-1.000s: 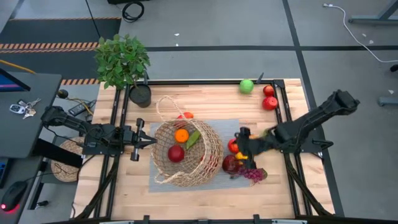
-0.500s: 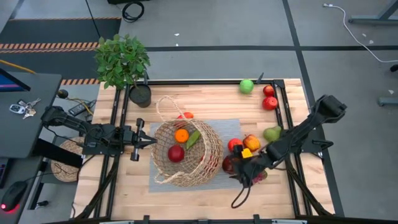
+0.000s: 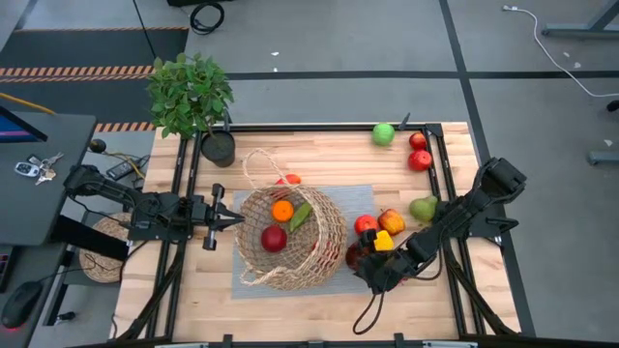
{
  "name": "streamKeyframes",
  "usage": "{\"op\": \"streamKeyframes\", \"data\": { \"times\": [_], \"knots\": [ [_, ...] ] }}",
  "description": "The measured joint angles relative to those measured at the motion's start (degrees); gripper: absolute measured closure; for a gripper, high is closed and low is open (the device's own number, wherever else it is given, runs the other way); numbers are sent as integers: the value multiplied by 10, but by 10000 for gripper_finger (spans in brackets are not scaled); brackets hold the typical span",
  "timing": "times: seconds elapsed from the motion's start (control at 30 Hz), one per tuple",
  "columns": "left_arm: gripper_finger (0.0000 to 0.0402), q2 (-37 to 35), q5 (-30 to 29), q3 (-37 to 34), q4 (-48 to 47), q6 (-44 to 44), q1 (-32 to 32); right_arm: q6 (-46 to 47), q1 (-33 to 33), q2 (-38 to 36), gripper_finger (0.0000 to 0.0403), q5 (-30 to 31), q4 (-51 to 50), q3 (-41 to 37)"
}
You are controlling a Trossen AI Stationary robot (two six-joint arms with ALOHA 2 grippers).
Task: Build produce basket
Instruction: Put the red apple into the brown woven basket
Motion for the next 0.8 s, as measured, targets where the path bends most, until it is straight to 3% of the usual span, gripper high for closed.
{"op": "streamKeyframes", "data": {
  "times": [0.33, 0.8],
  "knots": [
    [370, 0, 0, 0, 0, 0, 0, 51, -1, 10, 31, 6, 5, 0],
    [373, 0, 0, 0, 0, 0, 0, 57, 4, 11, 74, 1, 3, 7]
  ]
}}
